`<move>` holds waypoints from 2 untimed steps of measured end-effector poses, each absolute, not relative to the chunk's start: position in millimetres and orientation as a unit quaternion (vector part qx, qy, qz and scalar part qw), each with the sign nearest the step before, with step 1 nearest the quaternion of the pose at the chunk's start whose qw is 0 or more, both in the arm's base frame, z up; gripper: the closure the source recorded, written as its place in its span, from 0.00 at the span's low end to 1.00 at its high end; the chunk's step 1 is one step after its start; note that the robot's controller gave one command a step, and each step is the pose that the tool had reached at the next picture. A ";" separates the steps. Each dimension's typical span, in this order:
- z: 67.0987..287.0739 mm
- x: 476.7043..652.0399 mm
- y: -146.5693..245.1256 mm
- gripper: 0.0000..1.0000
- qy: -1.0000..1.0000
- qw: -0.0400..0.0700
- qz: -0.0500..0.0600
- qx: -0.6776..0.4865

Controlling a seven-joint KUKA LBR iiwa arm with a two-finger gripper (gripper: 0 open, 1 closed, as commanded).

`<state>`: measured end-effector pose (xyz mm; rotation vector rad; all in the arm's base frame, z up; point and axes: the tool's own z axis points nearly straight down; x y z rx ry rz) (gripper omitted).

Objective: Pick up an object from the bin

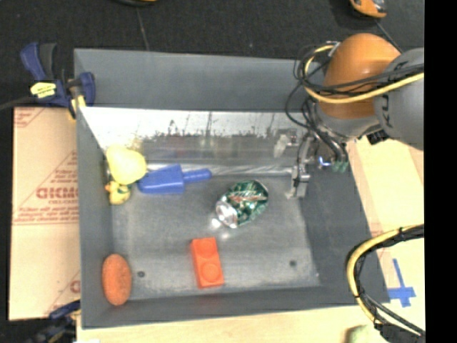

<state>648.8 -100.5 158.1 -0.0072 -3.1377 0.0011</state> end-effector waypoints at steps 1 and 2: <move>163.7 650.5 -100.3 0.00 -1.000 -0.002 0.001 -0.002; 125.8 634.5 -83.7 0.00 -1.000 -0.003 0.000 -0.030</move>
Offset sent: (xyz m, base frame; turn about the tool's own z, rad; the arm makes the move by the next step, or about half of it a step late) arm -0.0180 0.0205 -0.0396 0.0651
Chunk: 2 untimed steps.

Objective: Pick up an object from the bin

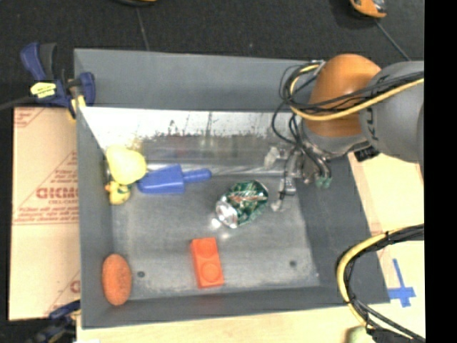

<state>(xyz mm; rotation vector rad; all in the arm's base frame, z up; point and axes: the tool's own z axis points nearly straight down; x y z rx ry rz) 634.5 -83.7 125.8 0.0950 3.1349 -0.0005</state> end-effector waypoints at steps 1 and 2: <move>126.5 625.8 -51.4 0.00 0.999 0.004 -0.002 -0.045; 98.3 625.9 -31.3 0.00 0.996 0.005 -0.002 -0.092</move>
Offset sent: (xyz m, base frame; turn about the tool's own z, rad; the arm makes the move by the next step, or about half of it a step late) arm -0.0119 0.0651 -0.0477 -0.2760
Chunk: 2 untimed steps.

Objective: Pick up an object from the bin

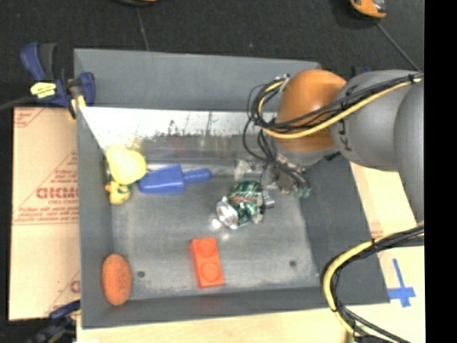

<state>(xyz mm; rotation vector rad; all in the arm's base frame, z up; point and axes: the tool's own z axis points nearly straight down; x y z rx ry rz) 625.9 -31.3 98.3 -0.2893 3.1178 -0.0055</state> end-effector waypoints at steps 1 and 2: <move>75.7 618.8 -38.9 0.00 0.999 0.006 -0.001 -0.044; 72.9 620.1 -30.9 0.00 0.998 0.006 -0.002 -0.064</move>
Offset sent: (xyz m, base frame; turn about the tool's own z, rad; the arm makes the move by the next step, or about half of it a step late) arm -0.0063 0.0103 -0.0283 0.0110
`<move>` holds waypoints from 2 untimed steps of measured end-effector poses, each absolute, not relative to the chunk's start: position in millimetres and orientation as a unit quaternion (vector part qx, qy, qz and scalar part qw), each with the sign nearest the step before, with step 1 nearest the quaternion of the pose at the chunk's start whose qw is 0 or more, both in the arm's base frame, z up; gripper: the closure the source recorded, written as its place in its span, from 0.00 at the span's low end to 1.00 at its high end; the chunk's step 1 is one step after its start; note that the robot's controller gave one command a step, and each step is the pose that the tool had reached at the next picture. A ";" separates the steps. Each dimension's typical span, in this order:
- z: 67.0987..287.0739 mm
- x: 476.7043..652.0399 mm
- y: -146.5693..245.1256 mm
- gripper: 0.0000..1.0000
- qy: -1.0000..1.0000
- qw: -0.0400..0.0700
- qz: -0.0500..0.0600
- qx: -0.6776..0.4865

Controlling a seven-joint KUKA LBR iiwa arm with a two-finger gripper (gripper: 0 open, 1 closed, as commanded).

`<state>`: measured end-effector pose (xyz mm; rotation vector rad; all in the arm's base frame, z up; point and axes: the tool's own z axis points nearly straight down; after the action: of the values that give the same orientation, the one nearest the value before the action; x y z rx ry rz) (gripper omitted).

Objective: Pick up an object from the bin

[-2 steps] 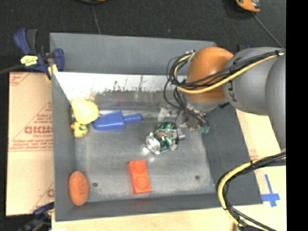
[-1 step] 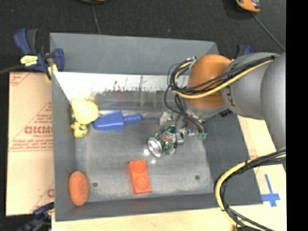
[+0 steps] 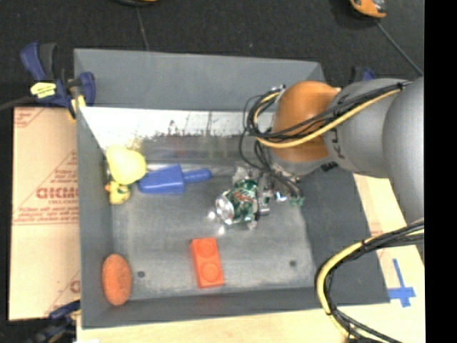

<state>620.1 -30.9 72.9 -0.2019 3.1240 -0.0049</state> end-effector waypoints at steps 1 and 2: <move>127.6 630.6 -44.0 0.00 0.998 0.004 0.000 -0.061; 165.1 637.1 -51.6 0.00 0.997 0.004 -0.001 -0.080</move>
Offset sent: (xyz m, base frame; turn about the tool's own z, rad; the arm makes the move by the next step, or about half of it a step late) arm 0.0156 -0.0199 0.0904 -0.0321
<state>637.1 -51.6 165.1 -0.2507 3.1227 -0.0023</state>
